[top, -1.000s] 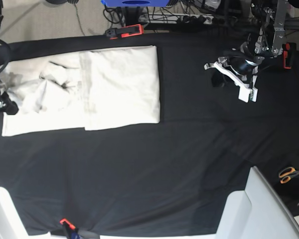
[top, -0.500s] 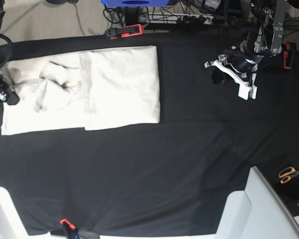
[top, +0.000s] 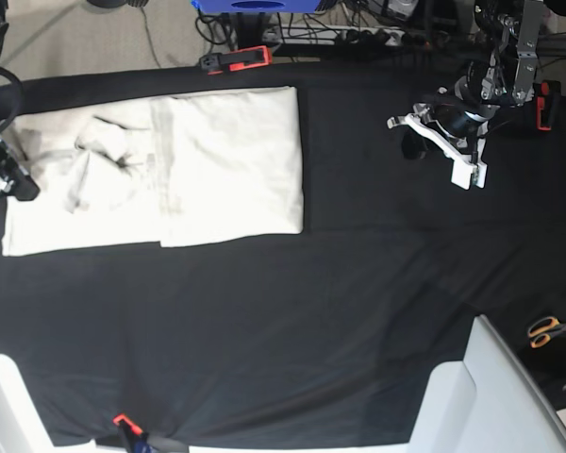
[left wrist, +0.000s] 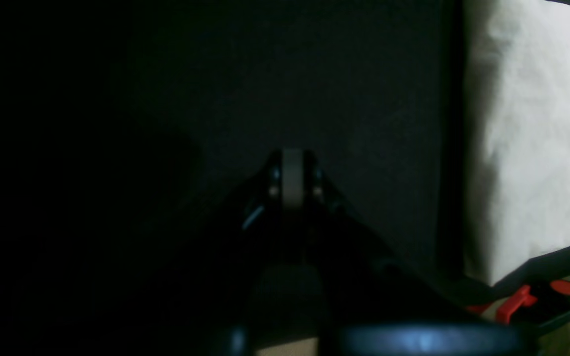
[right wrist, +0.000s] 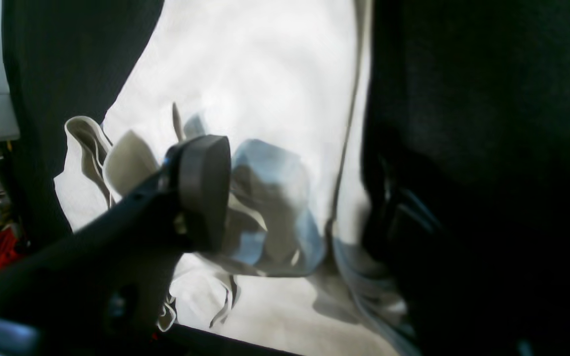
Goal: Fold the T-shirt properly
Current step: 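Grasp the collar end of the strip with the right gripper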
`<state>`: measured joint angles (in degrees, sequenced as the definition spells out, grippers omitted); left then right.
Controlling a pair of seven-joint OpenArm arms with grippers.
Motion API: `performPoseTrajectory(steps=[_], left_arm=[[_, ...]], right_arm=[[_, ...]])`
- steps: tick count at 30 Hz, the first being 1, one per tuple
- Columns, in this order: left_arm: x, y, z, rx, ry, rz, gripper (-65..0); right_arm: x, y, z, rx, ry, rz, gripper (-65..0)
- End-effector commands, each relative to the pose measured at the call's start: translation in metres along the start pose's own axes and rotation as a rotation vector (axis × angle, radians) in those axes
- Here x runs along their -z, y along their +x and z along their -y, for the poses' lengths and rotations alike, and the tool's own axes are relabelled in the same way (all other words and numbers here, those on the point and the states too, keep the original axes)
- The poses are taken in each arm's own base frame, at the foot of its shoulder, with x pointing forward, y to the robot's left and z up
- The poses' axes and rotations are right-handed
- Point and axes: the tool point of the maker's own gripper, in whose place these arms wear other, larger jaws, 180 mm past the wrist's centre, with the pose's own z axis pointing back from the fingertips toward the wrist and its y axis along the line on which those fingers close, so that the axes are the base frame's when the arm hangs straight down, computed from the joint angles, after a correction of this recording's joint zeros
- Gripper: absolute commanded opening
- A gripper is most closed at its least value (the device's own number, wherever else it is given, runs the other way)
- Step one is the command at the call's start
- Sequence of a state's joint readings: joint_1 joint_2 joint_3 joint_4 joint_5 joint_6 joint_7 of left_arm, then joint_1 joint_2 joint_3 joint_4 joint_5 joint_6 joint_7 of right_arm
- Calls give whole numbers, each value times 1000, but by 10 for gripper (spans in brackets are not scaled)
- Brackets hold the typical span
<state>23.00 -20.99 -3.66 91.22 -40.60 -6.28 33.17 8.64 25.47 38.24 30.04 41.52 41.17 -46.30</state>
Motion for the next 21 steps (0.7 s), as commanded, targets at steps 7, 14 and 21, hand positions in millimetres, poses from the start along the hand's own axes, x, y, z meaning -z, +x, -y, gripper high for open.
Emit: performPoseTrajectory(steps=[7,14,21], left_arm=[[-2,11,2,12,-15,34,-650],[-2,10,2,11,-14,32,-650],[-2,10,2,11,-14,32,-650]], right_arm=[[8,-25,1,-24,-34,-123,-162],[4,-1,-8,-6,7,-57,-131],[-16,13,5,-19,-25,-58,-129]])
